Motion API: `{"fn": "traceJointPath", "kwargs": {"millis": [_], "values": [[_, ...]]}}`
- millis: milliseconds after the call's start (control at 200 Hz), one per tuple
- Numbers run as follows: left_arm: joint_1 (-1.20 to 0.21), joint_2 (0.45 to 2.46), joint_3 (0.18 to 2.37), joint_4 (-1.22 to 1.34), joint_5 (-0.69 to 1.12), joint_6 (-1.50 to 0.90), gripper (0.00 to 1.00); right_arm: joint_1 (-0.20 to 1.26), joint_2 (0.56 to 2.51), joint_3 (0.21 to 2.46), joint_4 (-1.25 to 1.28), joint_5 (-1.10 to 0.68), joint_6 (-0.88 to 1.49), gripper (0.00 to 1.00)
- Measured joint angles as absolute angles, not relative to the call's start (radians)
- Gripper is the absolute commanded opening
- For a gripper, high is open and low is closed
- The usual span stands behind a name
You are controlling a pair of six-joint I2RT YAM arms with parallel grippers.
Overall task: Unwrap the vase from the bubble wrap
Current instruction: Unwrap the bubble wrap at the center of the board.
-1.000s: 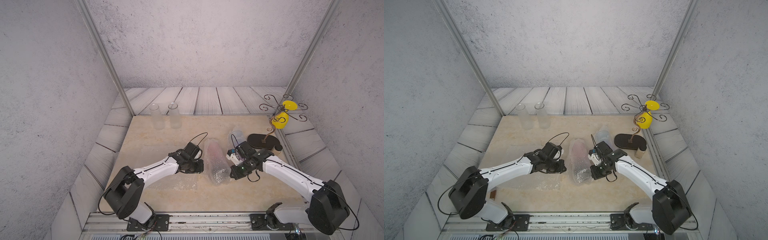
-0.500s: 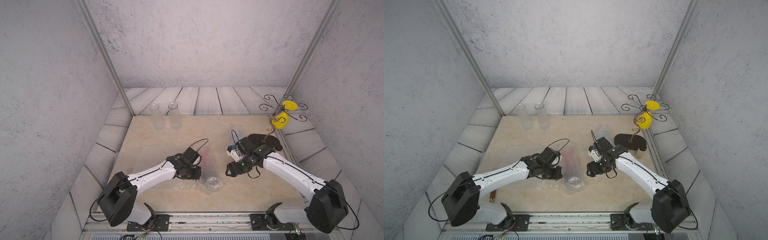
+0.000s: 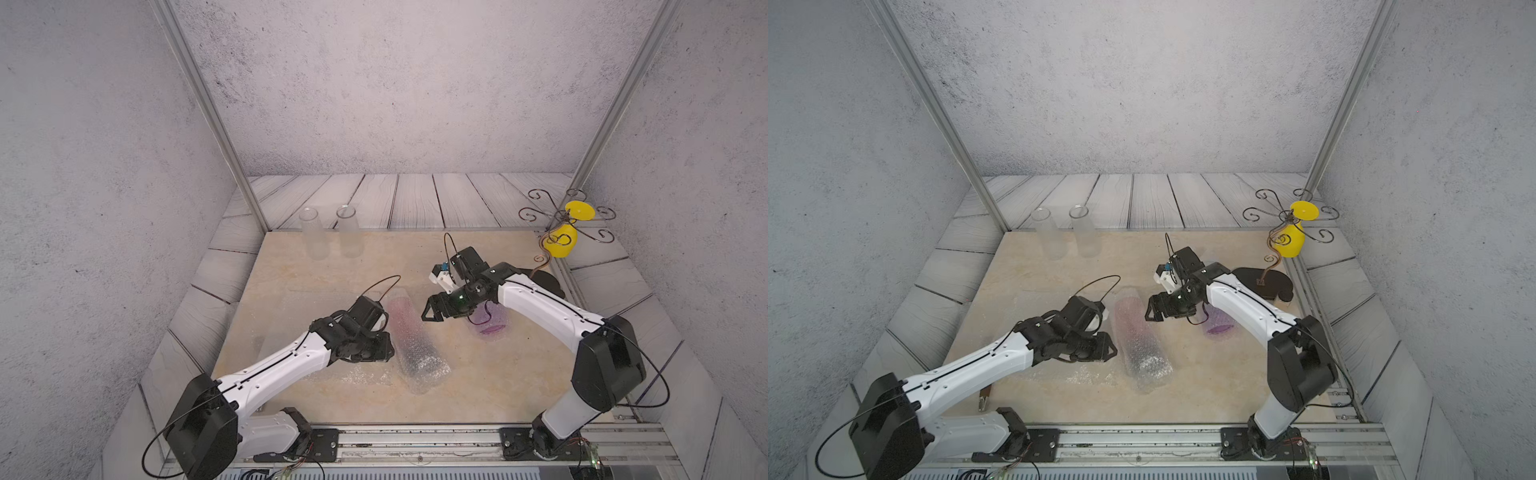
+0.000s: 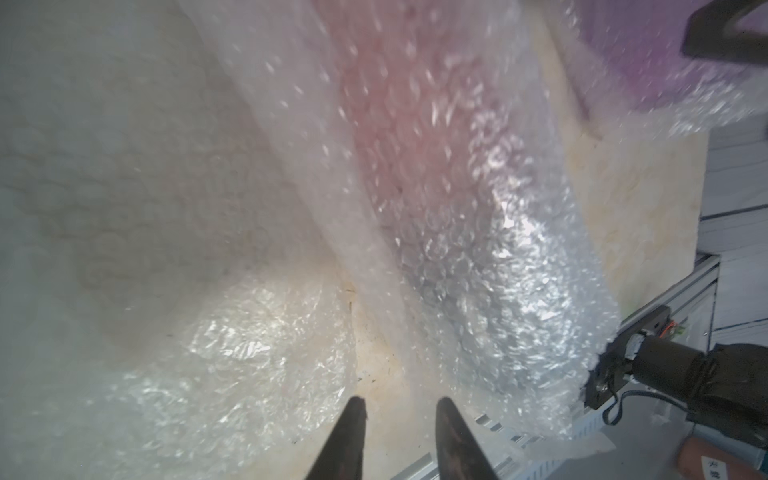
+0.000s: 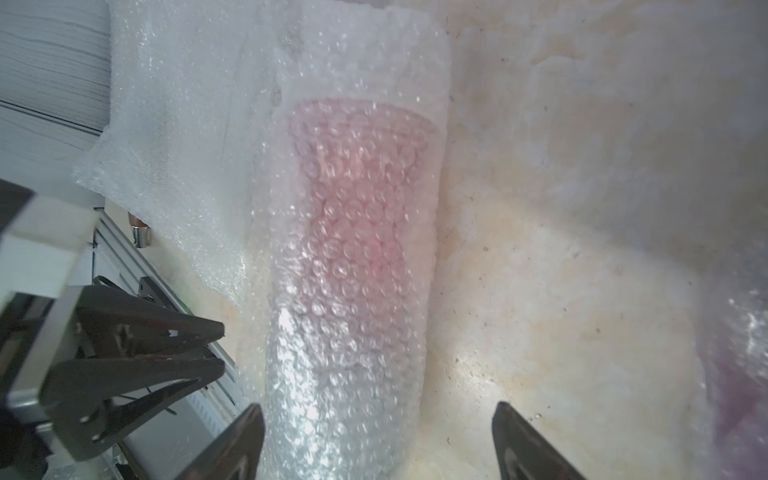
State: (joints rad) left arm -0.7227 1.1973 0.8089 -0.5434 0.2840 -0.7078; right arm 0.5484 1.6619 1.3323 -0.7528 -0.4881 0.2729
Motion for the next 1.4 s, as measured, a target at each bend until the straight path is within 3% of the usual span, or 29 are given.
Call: {"fn": "traceJointPath", "kwargs": {"millis": [125, 485, 791, 1111, 1241, 1401], "values": [[-0.625, 1.156, 0.812, -0.543, 0.285, -0.695, 0.33, 0.548, 1.725, 1.383, -0.742, -0.503, 0.281, 0.88], [-0.495, 1.409, 1.032, -0.524, 0.284, -0.635, 0.68, 0.583, 1.81, 1.435, -0.733, -0.503, 0.306, 0.87], [-0.481, 1.579, 1.103, -0.485, 0.334, -0.632, 0.69, 0.645, 1.892, 1.485, -0.744, -0.462, 0.304, 0.84], [-0.48, 1.624, 1.102, -0.437, 0.364, -0.656, 0.4, 0.647, 1.916, 1.495, -0.746, -0.417, 0.302, 0.76], [-0.479, 1.624, 1.1, -0.43, 0.364, -0.653, 0.25, 0.648, 1.916, 1.488, -0.741, -0.411, 0.302, 0.67], [-0.478, 1.624, 1.1, -0.432, 0.359, -0.649, 0.28, 0.648, 1.916, 1.477, -0.723, -0.414, 0.303, 0.62]]}}
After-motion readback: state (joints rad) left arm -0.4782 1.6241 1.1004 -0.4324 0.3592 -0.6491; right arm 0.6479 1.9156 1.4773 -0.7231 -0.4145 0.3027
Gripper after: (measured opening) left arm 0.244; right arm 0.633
